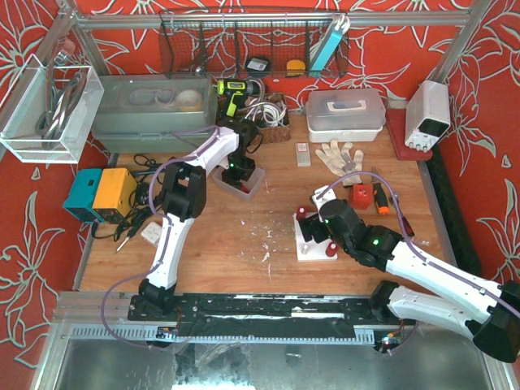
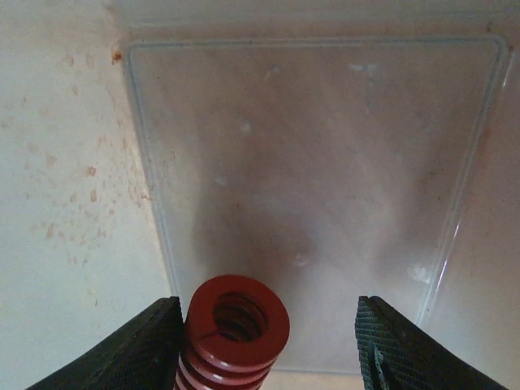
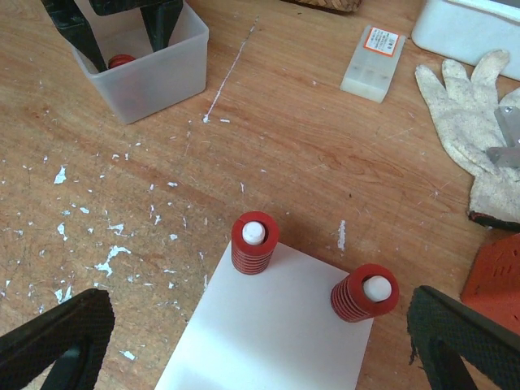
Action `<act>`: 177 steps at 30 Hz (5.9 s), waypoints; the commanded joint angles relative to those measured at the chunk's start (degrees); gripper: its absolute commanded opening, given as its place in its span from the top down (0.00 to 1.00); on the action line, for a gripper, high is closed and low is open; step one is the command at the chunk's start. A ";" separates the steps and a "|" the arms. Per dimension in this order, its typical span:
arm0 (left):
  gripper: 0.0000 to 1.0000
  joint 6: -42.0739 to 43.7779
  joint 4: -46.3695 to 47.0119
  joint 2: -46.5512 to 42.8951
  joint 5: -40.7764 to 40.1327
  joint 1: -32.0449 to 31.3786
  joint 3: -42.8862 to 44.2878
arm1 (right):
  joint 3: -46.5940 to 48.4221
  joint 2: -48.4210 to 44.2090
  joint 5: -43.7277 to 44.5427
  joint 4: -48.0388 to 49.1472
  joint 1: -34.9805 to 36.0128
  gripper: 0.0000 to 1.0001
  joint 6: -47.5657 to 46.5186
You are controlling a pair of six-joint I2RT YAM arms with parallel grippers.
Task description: Install the large spring
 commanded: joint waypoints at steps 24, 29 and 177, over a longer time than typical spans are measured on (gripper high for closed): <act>0.38 4.74 2.51 -5.23 1.62 -0.63 -6.63 | -0.76 -0.31 0.54 1.58 -0.39 0.01 0.10; 0.39 7.64 4.18 -5.98 2.27 -1.15 -7.04 | -1.05 -0.44 0.03 2.16 -0.39 0.01 0.43; 1.00 91.84 111.49 -67.75 -0.64 -22.01 -87.96 | 20.00 1.32 -18.40 -13.62 -9.41 0.17 1.37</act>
